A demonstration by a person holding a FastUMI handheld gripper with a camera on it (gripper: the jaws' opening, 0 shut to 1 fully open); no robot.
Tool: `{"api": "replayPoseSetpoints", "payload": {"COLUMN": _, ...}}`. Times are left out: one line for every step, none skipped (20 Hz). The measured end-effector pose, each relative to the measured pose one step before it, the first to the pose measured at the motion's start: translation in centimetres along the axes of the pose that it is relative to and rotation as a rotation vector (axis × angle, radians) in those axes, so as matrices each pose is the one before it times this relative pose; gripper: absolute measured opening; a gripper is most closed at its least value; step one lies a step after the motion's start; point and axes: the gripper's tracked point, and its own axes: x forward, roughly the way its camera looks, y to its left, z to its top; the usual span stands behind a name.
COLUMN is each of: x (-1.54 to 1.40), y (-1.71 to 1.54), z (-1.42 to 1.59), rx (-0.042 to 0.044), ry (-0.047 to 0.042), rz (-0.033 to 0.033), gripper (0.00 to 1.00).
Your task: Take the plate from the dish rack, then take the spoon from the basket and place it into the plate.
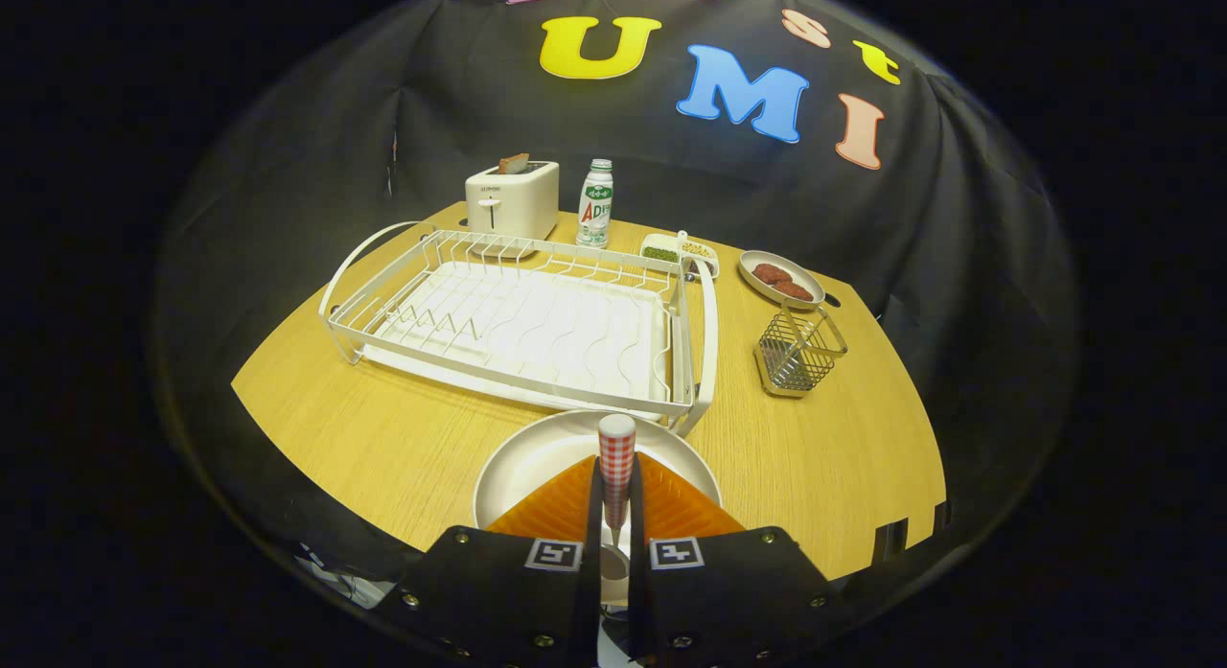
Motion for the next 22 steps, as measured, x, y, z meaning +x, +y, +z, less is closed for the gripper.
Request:
{"api": "replayPoseSetpoints", "payload": {"x": -0.03, "y": 0.079, "z": -0.142, "rx": 0.00241, "ry": 0.00449, "rz": 0.01108, "gripper": 0.13}}
{"api": "replayPoseSetpoints", "payload": {"x": 0.024, "y": -0.022, "z": 0.037, "rx": -0.00131, "ry": 0.00294, "rz": 0.0019, "gripper": 0.13}}
{"api": "replayPoseSetpoints", "payload": {"x": 0.158, "y": 0.02, "z": -0.251, "rx": -0.00242, "ry": 0.00184, "rz": 0.00647, "gripper": 0.13}}
{"api": "replayPoseSetpoints", "payload": {"x": 0.046, "y": 0.026, "z": -0.12, "rx": -0.00223, "ry": 0.00464, "rz": 0.00185, "gripper": 0.18}}
{"api": "replayPoseSetpoints", "payload": {"x": 0.157, "y": 0.077, "z": -0.105, "rx": -0.00184, "ry": 0.00337, "rz": 0.00422, "gripper": 0.28}}
{"api": "replayPoseSetpoints", "payload": {"x": 0.076, "y": 0.082, "z": -0.017, "rx": -0.00317, "ry": 0.00122, "rz": 0.00512, "gripper": 0.28}}
{"api": "replayPoseSetpoints", "payload": {"x": -0.07, "y": 0.029, "z": -0.02, "rx": -0.00656, "ry": 0.00069, "rz": 0.00138, "gripper": 0.28}}
{"api": "replayPoseSetpoints", "payload": {"x": -0.003, "y": -0.023, "z": 0.103, "rx": -0.00725, "ry": -0.0012, "rz": -0.00045, "gripper": 0.28}}
{"api": "replayPoseSetpoints", "payload": {"x": 0.165, "y": -0.038, "z": 0.07, "rx": -0.00596, "ry": -0.00247, "rz": -0.00012, "gripper": 0.28}}
{"api": "replayPoseSetpoints", "payload": {"x": 0.063, "y": -0.004, "z": 0.179, "rx": -0.00332, "ry": -0.00266, "rz": 0.0001, "gripper": 0.28}}
{"api": "replayPoseSetpoints", "payload": {"x": -0.008, "y": 0.006, "z": 0.074, "rx": -0.00112, "ry": -0.0021, "rz": 0.00011, "gripper": 0.28}}
{"api": "replayPoseSetpoints", "payload": {"x": -0.014, "y": -0.029, "z": 0.155, "rx": -0.00006, "ry": -0.00139, "rz": -0.00007, "gripper": 0.28}}
{"api": "replayPoseSetpoints", "payload": {"x": -0.058, "y": 0.06, "z": 0.106, "rx": 0.00055, "ry": -0.00154, "rz": -0.00014, "gripper": 0.28}}
{"api": "replayPoseSetpoints", "payload": {"x": 0.021, "y": -0.042, "z": 0.188, "rx": 0.00042, "ry": -0.0023, "rz": -0.00042, "gripper": 0.28}}
{"api": "replayPoseSetpoints", "payload": {"x": -0.05, "y": -0.089, "z": 0.168, "rx": -0.00033, "ry": -0.00312, "rz": -0.00053, "gripper": 0.28}}
{"api": "replayPoseSetpoints", "payload": {"x": -0.12, "y": -0.249, "z": 0.488, "rx": -0.00051, "ry": -0.01169, "rz": -0.00161, "gripper": 0.28}}
{"api": "replayPoseSetpoints", "payload": {"x": -0.377, "y": -0.343, "z": 0.849, "rx": -0.00049, "ry": -0.02481, "rz": -0.00992, "gripper": 0.28}}
{"api": "replayPoseSetpoints", "payload": {"x": -0.53, "y": -0.501, "z": 1.227, "rx": -0.00164, "ry": -0.0307, "rz": -0.00843, "gripper": 0.28}}
{"api": "replayPoseSetpoints", "payload": {"x": -0.417, "y": -0.469, "z": 1.315, "rx": -0.00084, "ry": -0.0381, "rz": -0.01121, "gripper": 0.28}}
{"api": "replayPoseSetpoints", "payload": {"x": -0.622, "y": -0.743, "z": 1.872, "rx": 0.00077, "ry": -0.04533, "rz": -0.01302, "gripper": 0.28}}
{"api": "replayPoseSetpoints", "payload": {"x": -0.485, "y": -0.771, "z": 1.835, "rx": 0.00192, "ry": -0.04934, "rz": -0.01544, "gripper": 0.28}}
{"api": "replayPoseSetpoints", "payload": {"x": -0.493, "y": -0.734, "z": 2.034, "rx": 0.00249, "ry": -0.04793, "rz": -0.01278, "gripper": 0.28}}
